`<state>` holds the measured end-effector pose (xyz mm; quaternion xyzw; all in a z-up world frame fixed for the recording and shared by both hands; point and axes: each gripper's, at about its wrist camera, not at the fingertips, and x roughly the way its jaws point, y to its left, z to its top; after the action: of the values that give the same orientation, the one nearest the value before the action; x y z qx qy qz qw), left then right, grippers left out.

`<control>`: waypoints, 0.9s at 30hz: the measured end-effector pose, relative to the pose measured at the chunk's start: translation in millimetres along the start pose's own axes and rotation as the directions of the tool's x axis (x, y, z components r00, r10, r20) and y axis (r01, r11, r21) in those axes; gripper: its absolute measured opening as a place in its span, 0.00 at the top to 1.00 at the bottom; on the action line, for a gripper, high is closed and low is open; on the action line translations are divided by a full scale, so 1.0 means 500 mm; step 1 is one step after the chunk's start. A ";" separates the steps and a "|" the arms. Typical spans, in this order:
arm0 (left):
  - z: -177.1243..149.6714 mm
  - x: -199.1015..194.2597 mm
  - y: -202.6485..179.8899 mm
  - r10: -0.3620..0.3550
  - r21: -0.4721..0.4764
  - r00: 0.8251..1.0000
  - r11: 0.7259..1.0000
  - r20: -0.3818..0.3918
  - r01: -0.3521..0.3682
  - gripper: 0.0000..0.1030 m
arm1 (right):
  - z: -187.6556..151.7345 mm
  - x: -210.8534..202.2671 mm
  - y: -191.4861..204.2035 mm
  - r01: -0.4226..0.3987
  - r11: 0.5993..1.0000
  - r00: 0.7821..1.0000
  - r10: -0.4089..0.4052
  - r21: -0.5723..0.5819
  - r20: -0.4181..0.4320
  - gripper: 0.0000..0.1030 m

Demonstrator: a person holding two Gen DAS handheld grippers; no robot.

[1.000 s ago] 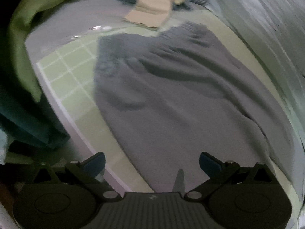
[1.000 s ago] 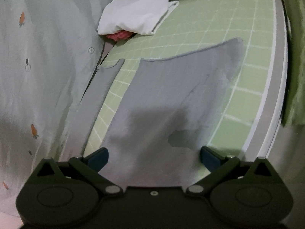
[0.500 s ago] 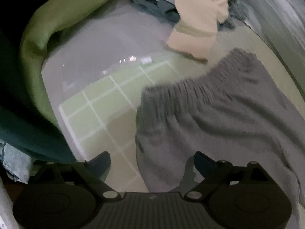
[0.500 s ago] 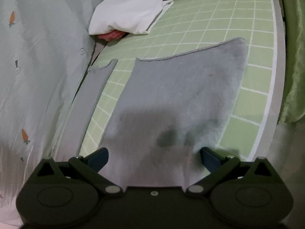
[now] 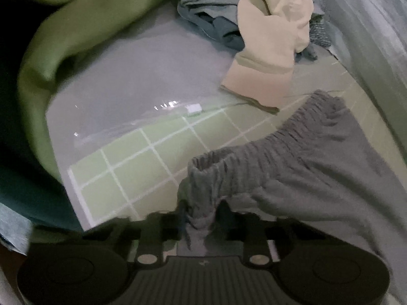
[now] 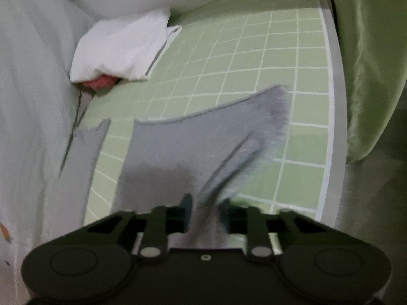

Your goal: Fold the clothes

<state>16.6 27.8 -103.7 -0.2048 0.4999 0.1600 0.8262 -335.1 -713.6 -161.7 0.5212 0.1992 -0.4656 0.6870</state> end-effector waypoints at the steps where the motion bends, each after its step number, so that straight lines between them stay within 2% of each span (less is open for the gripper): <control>1: -0.001 -0.002 -0.001 -0.008 -0.004 1.000 1.000 0.004 0.008 0.88 | 0.001 -0.002 -0.004 -0.004 1.000 1.000 0.004 0.003 0.007 0.98; 5: -0.002 -0.020 -0.007 -0.021 -0.027 0.999 0.999 0.037 0.022 0.91 | 0.006 -0.035 0.006 -0.025 0.999 0.997 0.027 -0.032 0.070 0.99; 8: 0.004 -0.066 -0.022 -0.014 0.027 0.993 1.000 0.120 0.011 0.91 | 0.018 -0.091 0.042 -0.035 0.989 0.984 0.059 -0.143 0.169 0.99; 10: 0.014 -0.104 -0.028 -0.035 0.044 0.985 0.999 0.171 0.028 0.91 | 0.029 -0.129 0.066 -0.072 0.981 0.970 0.110 -0.178 0.215 0.99; 13: 0.031 -0.158 -0.030 -0.070 0.017 0.971 0.998 0.227 0.068 0.91 | 0.050 -0.179 0.097 -0.124 0.972 0.947 0.176 -0.202 0.269 0.99; 16: 0.041 -0.210 -0.024 -0.075 0.013 0.955 0.997 0.286 0.074 0.91 | 0.072 -0.223 0.118 -0.163 0.965 0.921 0.225 -0.207 0.319 0.99; 20: 0.042 -0.267 0.010 -0.067 -0.020 0.951 0.997 0.302 0.077 0.91 | 0.100 -0.274 0.118 -0.199 0.961 0.892 0.258 -0.189 0.371 0.99; 23: 0.032 -0.273 0.029 -0.035 -0.041 0.954 0.998 0.299 0.050 0.91 | 0.107 -0.283 0.112 -0.191 0.964 0.890 0.250 -0.187 0.382 0.99; 27: 0.022 -0.241 0.048 -0.010 -0.133 0.971 0.990 0.238 0.043 0.91 | 0.110 -0.254 0.110 -0.174 0.970 0.912 0.224 -0.170 0.343 0.99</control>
<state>-40.4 46.8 4.2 -0.2474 0.3830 0.2063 0.8658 -362.1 -707.2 -15.5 0.3966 0.0473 -0.4659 0.7895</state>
